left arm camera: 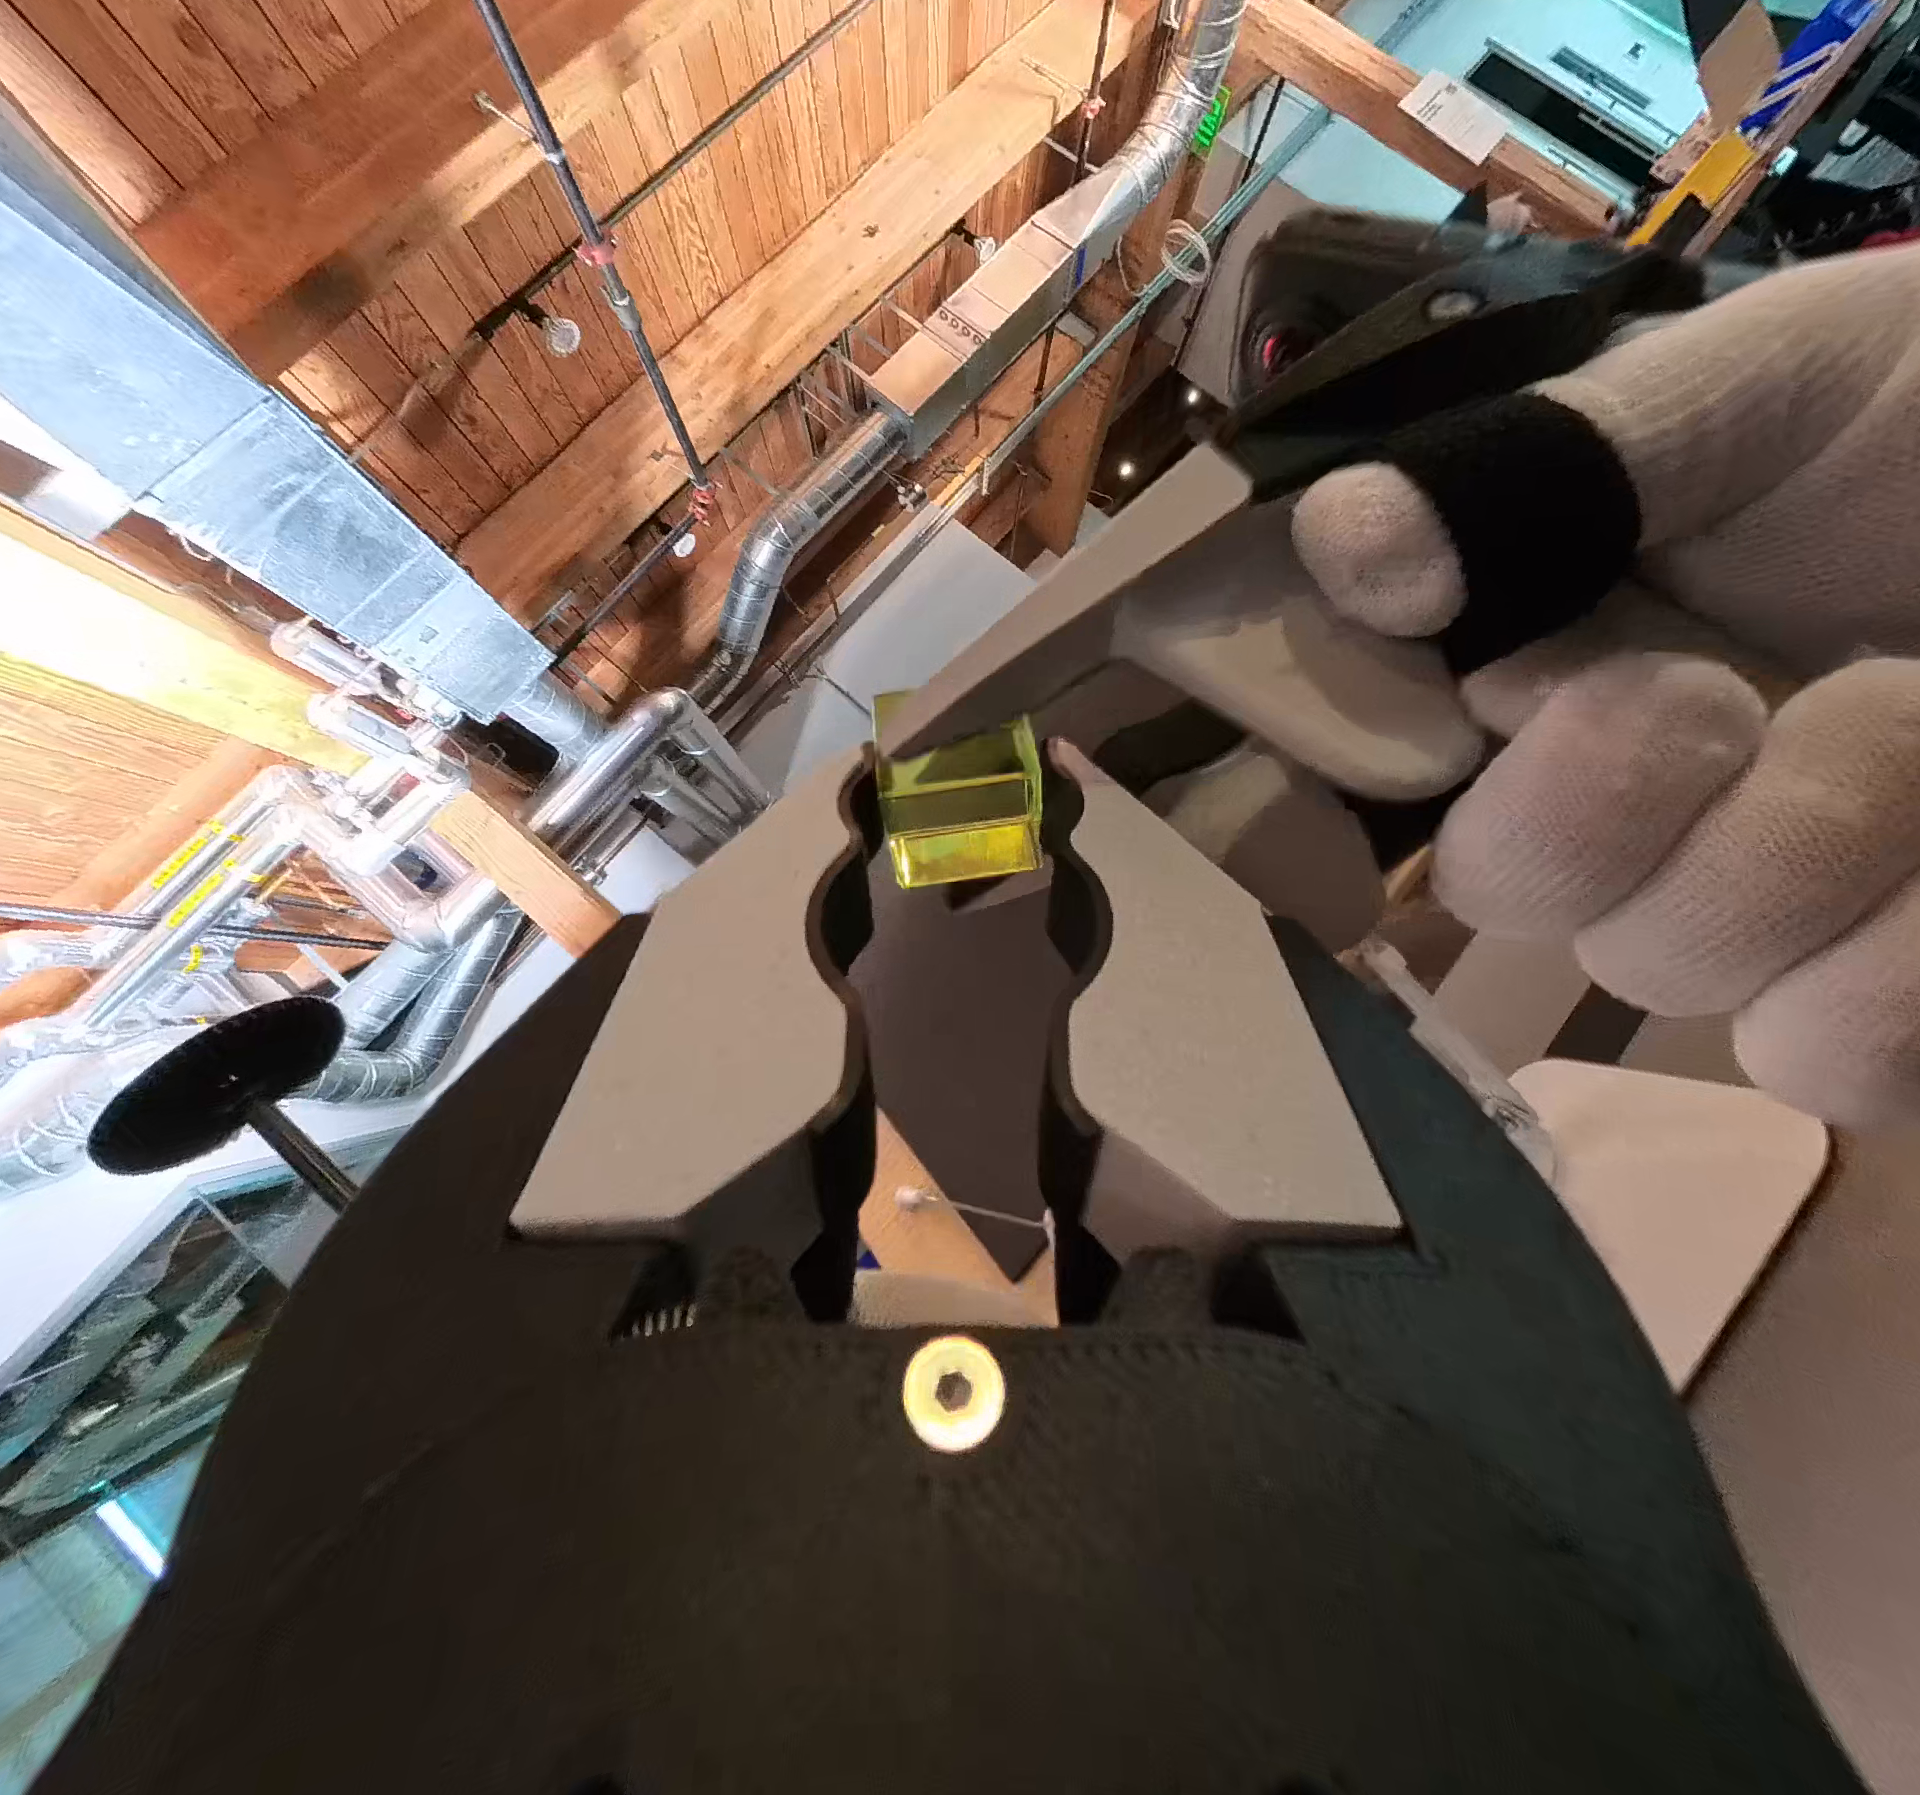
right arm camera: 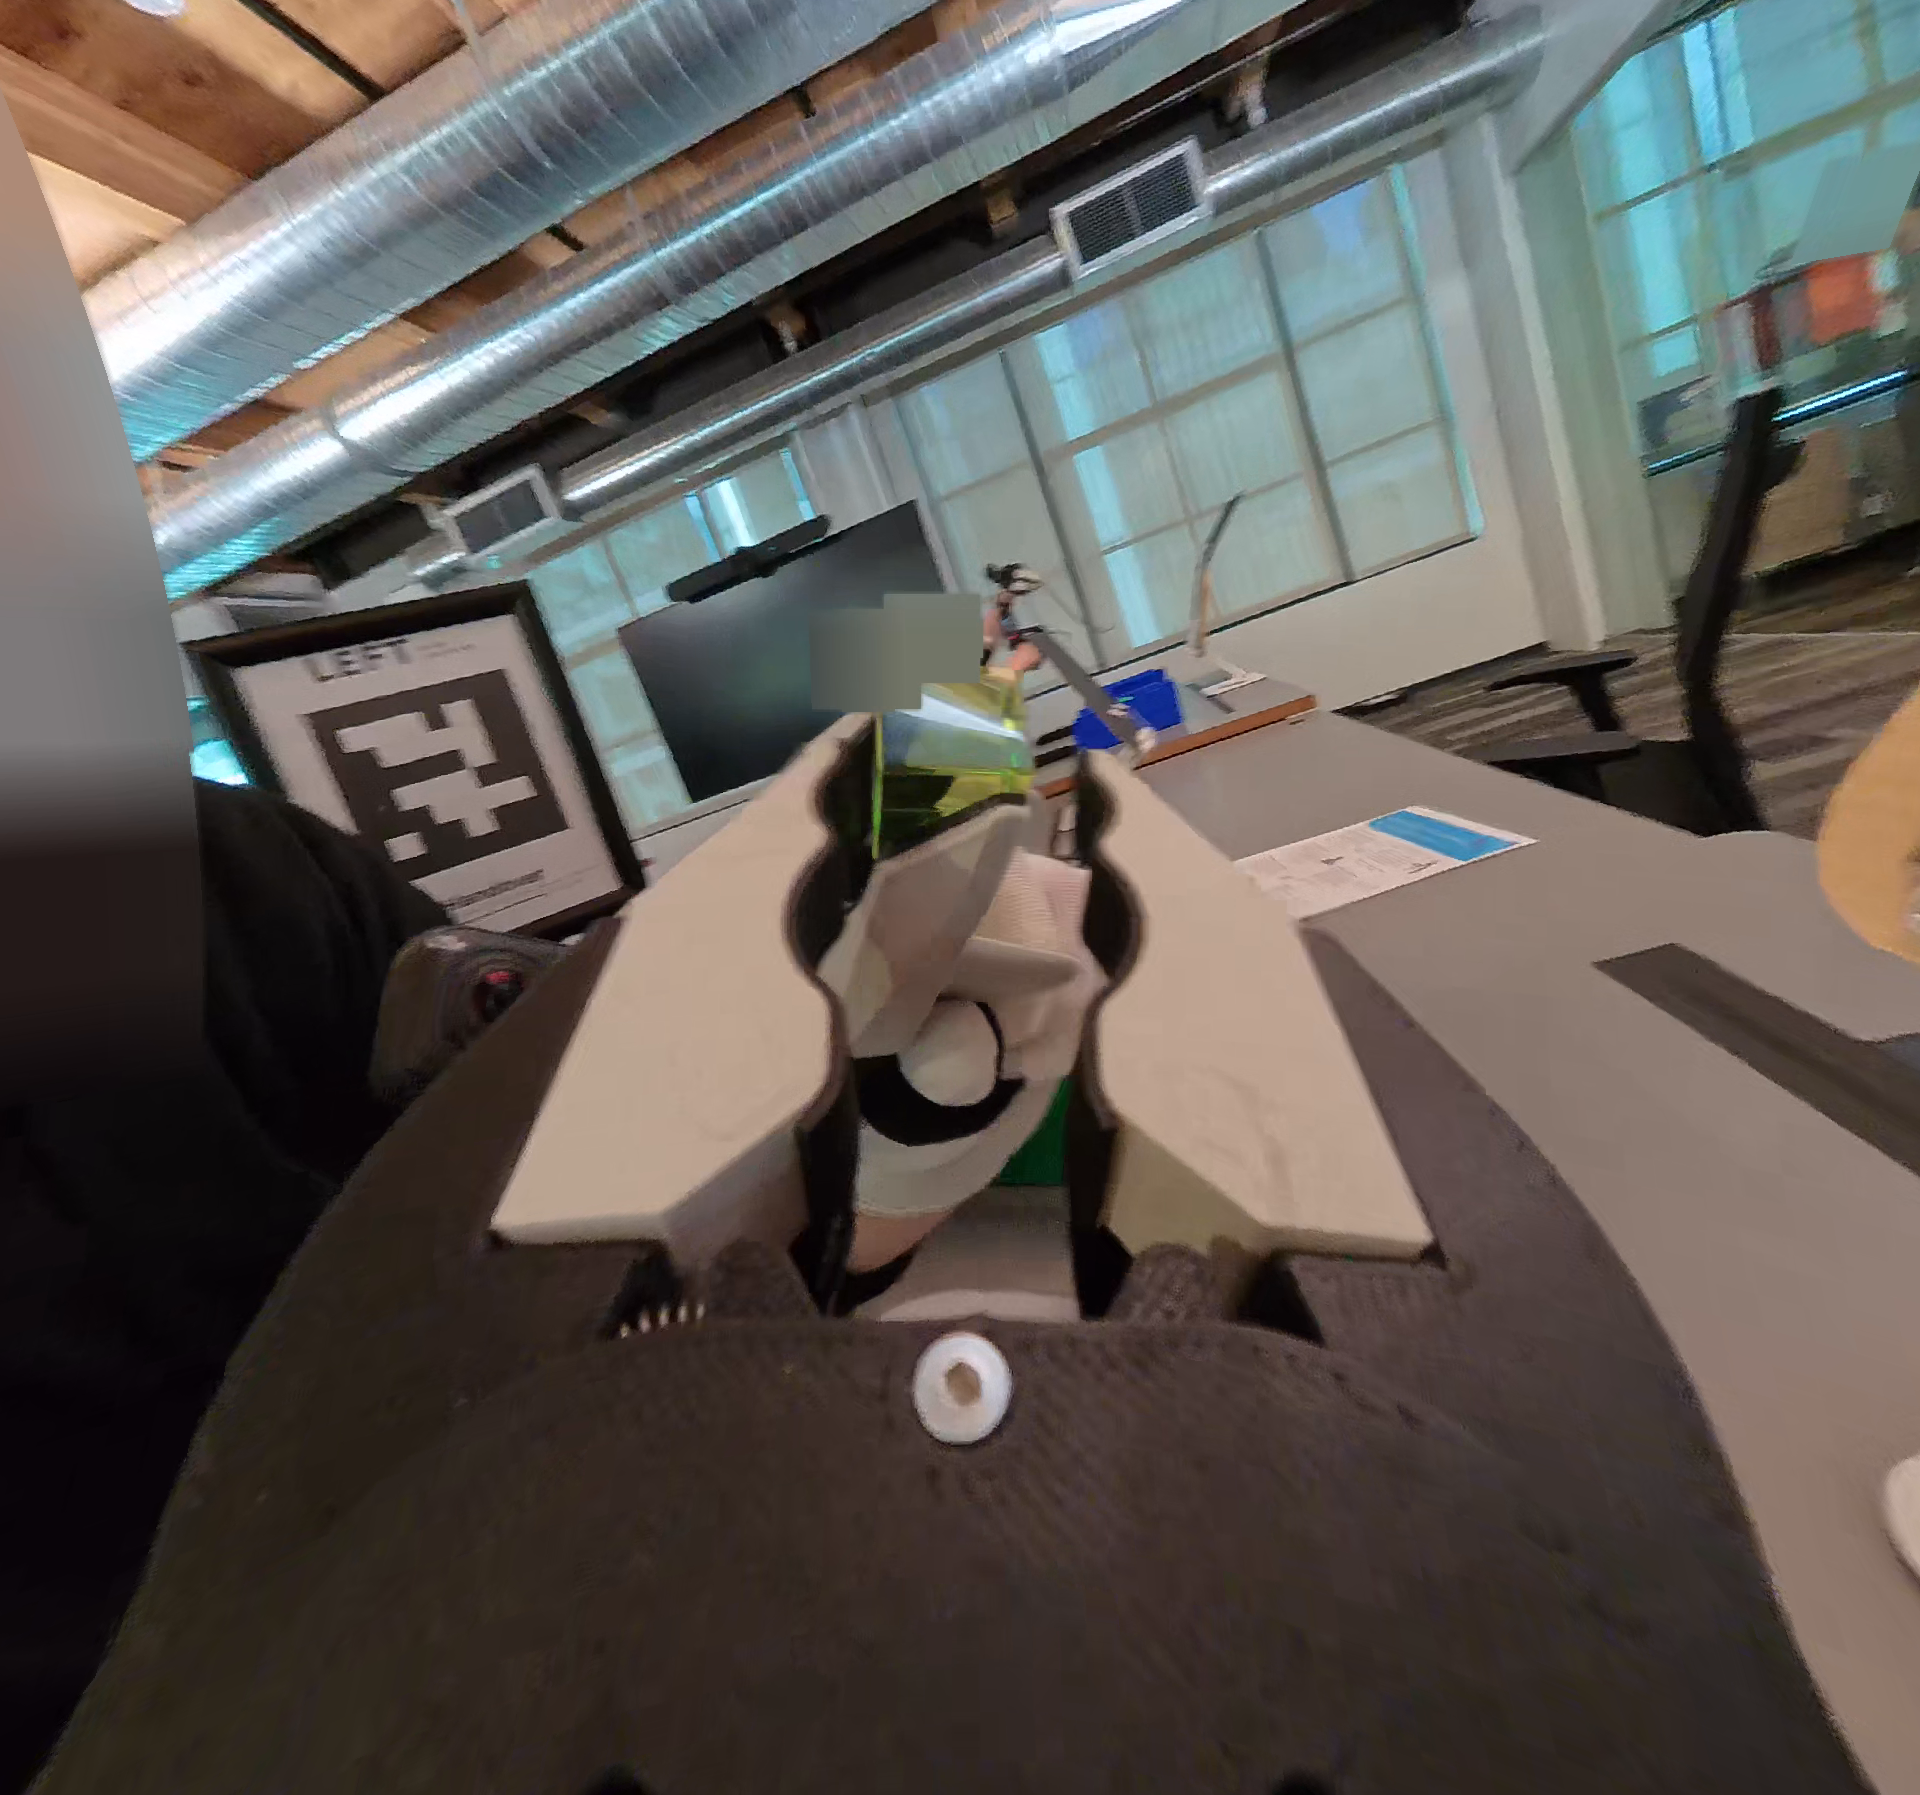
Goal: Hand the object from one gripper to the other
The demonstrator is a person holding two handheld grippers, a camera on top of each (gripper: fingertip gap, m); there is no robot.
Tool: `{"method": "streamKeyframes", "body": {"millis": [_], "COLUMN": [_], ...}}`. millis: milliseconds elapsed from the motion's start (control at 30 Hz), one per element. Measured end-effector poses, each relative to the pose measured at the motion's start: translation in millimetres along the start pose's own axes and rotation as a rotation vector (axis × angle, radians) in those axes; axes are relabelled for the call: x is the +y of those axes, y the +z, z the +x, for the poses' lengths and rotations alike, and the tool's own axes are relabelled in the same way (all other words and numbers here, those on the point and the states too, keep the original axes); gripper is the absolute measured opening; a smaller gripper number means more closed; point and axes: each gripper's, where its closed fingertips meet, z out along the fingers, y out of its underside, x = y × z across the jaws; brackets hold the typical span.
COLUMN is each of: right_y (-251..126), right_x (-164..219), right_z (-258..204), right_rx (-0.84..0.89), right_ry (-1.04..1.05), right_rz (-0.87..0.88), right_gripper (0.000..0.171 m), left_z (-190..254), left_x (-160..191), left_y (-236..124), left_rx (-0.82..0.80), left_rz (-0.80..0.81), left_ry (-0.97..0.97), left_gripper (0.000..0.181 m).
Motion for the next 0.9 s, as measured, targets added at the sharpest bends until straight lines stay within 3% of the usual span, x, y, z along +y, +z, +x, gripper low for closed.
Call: {"method": "streamKeyframes", "body": {"millis": [67, 167, 400, 600, 700, 767, 900], "right_y": [-5.0, -15.7, -37.8, -18.9, -30.1, -30.0, -30.5], "right_x": [-3.3, -8.9, 11.4, 31.5, 47.6, 54.1, 46.4], "right_z": [10.4, 21.3, 32.8, 33.7, 59.7, 61.3, 60.3], "right_rx": [0.079, 0.239, 0.494, 0.482, 0.606, 0.601, 0.588], "right_ry": [-0.047, -0.275, -0.756, -0.43, -0.447, -0.442, -0.47], "right_rz": [-0.02, -0.115, -0.58, -0.528, -0.622, -0.643, -0.612], "right_gripper": [0.062, 0.055, 0.04, 0.042, 0.042, 0.029, 0.026], "left_z": [0.6, 7.8, 27.4, 48.6, 58.4, 61.3, 56.3], "left_x": [6.6, 18.4, 55.8, 70.6, 65.7, 64.3, 60.3], "left_y": [1.3, 0.4, -18.1, -18.3, -16.4, -16.3, -10.8], "left_rx": [0.071, 0.227, 0.503, 0.525, 0.53, 0.533, 0.485], "left_rz": [-0.034, -0.107, -0.378, -0.491, -0.476, -0.475, -0.439], "left_ry": [-0.052, -0.09, -0.001, 0.123, 0.147, 0.153, 0.132], "left_gripper": [0.028, 0.027, 0.027, 0.027, 0.028, 0.028, 0.027]}}
